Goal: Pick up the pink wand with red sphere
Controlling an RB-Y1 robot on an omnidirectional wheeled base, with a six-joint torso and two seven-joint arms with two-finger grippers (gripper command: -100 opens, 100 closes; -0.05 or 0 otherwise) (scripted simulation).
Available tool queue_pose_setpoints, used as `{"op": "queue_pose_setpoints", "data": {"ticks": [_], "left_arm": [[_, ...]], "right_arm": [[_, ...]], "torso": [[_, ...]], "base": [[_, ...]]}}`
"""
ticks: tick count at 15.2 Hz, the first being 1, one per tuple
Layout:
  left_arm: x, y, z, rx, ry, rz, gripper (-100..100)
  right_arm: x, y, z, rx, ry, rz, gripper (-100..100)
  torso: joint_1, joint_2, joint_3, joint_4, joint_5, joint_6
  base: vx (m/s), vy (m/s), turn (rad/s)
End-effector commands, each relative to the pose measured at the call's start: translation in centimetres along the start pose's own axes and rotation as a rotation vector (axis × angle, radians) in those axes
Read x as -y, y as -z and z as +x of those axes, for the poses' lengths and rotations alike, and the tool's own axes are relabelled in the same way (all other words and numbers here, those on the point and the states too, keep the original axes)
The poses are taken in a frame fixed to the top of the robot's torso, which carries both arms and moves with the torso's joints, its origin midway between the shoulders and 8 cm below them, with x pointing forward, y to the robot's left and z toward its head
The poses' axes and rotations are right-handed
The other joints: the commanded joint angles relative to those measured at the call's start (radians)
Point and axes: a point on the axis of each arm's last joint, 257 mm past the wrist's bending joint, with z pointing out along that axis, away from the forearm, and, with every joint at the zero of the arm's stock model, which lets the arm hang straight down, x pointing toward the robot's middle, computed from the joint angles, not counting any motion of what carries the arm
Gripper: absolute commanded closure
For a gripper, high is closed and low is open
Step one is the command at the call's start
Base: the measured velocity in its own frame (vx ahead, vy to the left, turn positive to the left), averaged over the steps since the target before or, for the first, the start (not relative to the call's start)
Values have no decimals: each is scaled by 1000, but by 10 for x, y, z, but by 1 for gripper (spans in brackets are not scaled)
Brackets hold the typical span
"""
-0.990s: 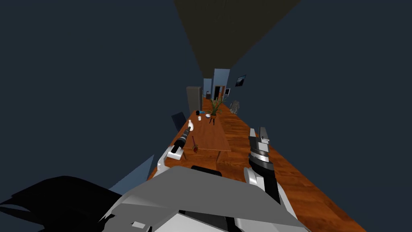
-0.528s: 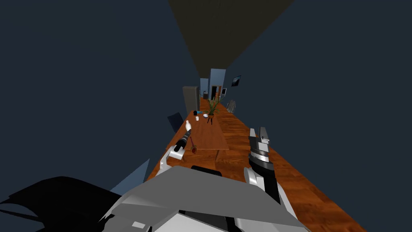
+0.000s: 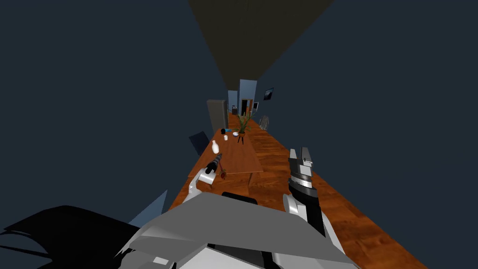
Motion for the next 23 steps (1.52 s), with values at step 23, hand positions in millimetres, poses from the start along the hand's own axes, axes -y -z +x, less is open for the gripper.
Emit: {"op": "queue_pose_setpoints", "data": {"ticks": [23], "left_arm": [[-144,4,38,-142,-216,-542,-100]], "right_arm": [[0,0,0,0,0,0,0]], "torso": [[0,0,0,0,0,0]], "base": [[1,8,-124]]}}
